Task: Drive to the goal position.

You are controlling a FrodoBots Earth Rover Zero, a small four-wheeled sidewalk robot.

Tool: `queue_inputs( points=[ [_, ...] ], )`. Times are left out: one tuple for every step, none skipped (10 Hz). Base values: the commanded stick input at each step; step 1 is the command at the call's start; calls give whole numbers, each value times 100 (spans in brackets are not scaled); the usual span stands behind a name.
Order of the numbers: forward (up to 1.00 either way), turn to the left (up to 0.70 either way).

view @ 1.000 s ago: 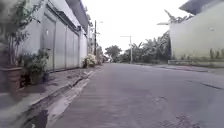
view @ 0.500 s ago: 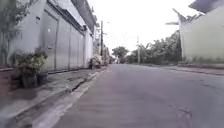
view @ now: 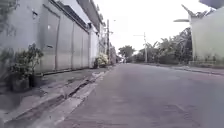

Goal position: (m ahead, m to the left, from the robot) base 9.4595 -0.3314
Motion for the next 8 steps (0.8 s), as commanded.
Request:
queue_inputs(
  points=[
    [90, 12],
    [77, 10],
    [64, 8],
    [52, 7],
    [39, 5],
    [26, 3],
    [14, 2],
    [1, 0]
  ],
)
